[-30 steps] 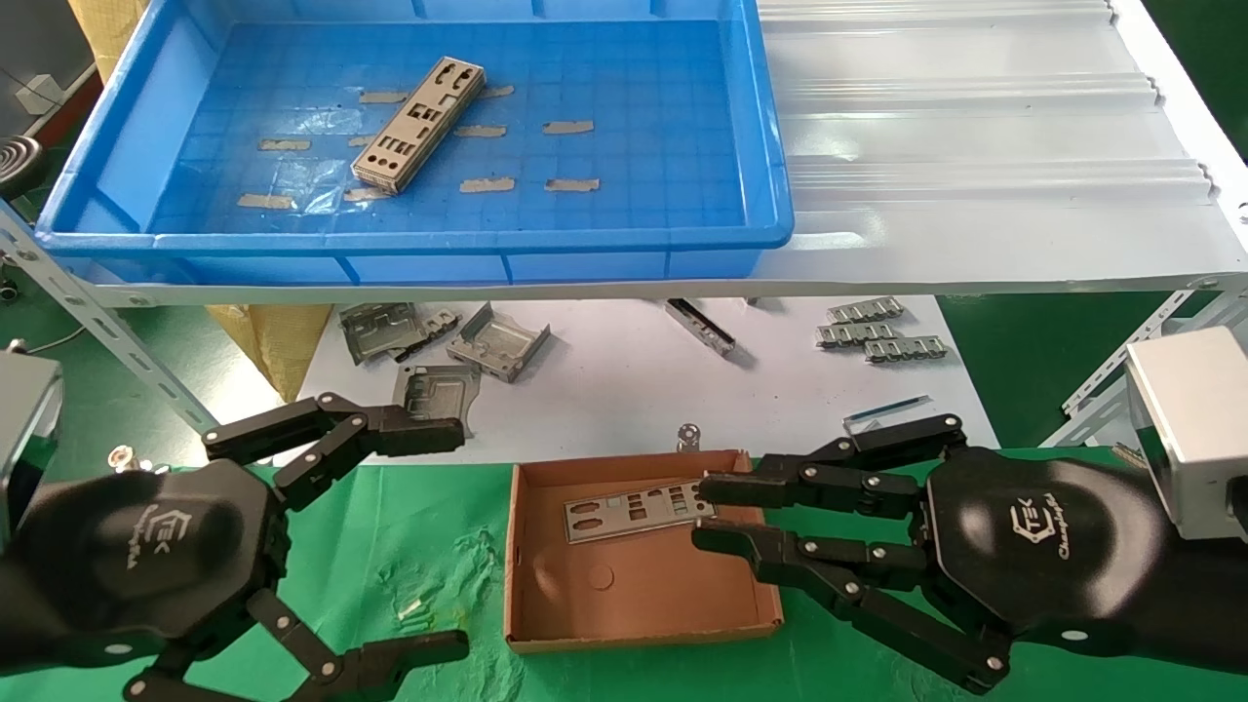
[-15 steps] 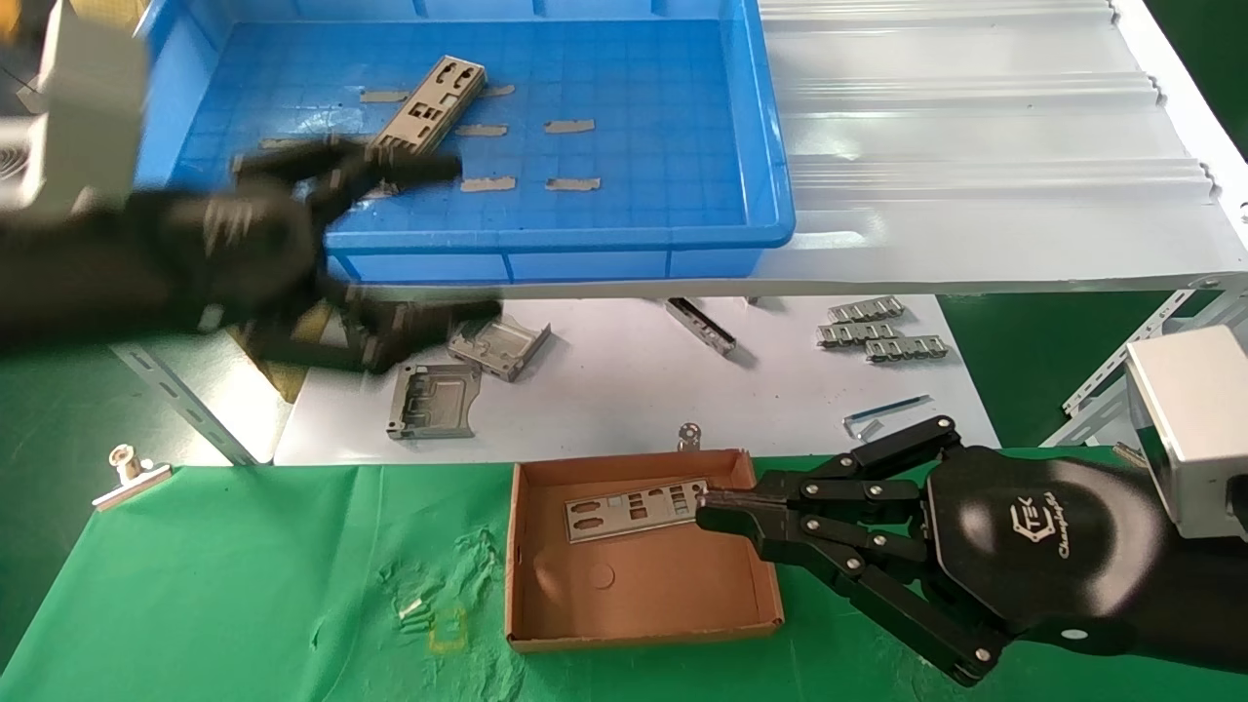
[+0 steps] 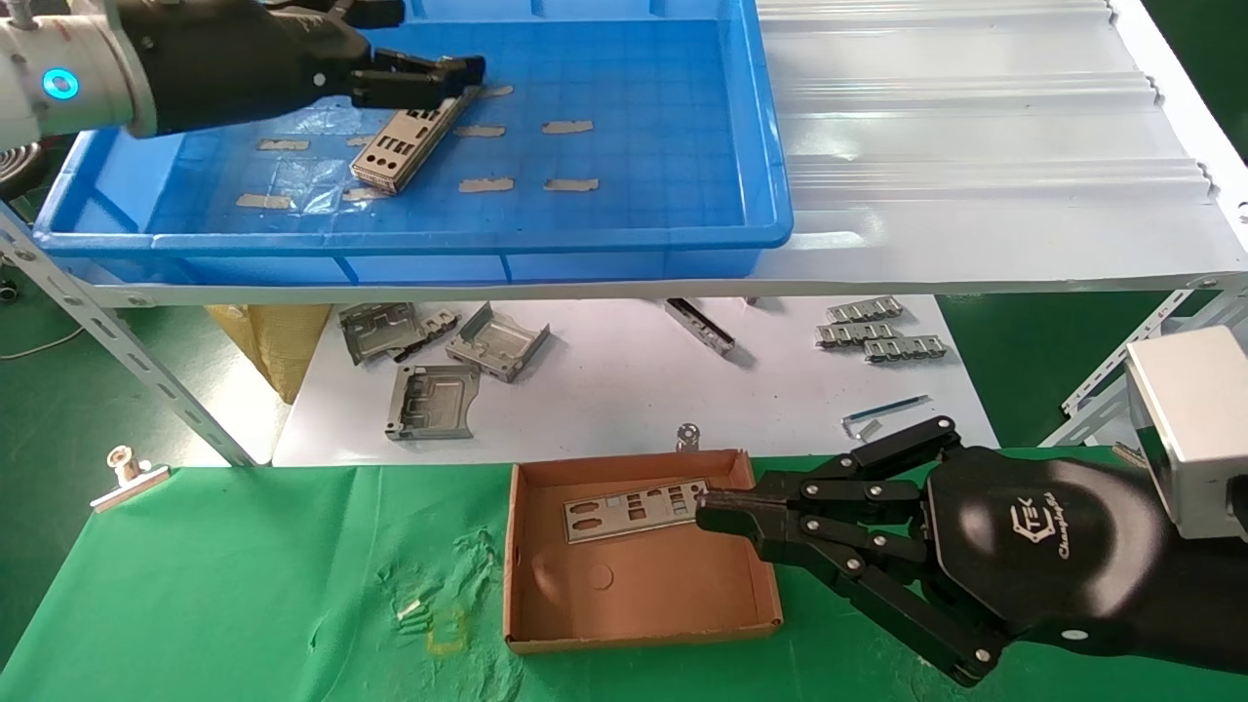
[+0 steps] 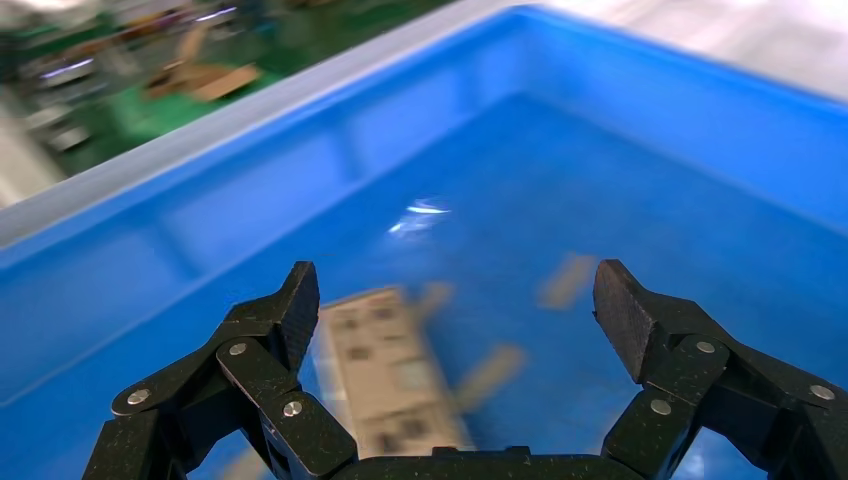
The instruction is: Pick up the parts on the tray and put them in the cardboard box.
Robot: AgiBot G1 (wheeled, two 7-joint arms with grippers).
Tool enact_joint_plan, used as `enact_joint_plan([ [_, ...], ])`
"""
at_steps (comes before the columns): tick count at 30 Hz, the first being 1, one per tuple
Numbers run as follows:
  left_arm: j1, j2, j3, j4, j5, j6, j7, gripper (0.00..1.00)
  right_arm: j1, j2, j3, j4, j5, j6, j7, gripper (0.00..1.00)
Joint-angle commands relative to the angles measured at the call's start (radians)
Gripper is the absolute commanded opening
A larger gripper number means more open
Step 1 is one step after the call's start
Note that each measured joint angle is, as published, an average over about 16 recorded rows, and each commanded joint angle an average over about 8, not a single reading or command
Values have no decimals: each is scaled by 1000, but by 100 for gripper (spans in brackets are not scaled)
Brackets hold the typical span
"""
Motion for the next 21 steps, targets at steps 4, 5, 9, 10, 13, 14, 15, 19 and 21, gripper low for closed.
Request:
enact_joint_plan([
  [4, -36, 52, 5, 123, 22, -109, 17, 100, 0, 0, 0, 0, 0, 0, 0, 0],
  [5, -39, 57, 6, 137, 24, -113, 18, 100, 0, 0, 0, 0, 0, 0, 0, 0],
  [9, -48, 65, 7, 174, 26, -102, 25, 100, 0, 0, 0, 0, 0, 0, 0, 0],
  [10, -50, 65, 8, 180, 26, -96, 26, 100, 0, 0, 0, 0, 0, 0, 0, 0],
  [13, -53, 64, 9, 195, 28, -81, 35, 99, 0, 0, 0, 0, 0, 0, 0, 0],
  [14, -54, 64, 11, 199, 29, -77, 39, 93, 0, 0, 0, 0, 0, 0, 0, 0],
  [15, -55, 64, 12, 202, 31, -75, 44, 83, 0, 0, 0, 0, 0, 0, 0, 0],
  [19, -58, 65, 16, 210, 37, -71, 65, 33, 0, 0, 0, 0, 0, 0, 0, 0],
  [21, -59, 66, 16, 214, 38, -71, 73, 9, 0, 0, 0, 0, 0, 0, 0, 0],
])
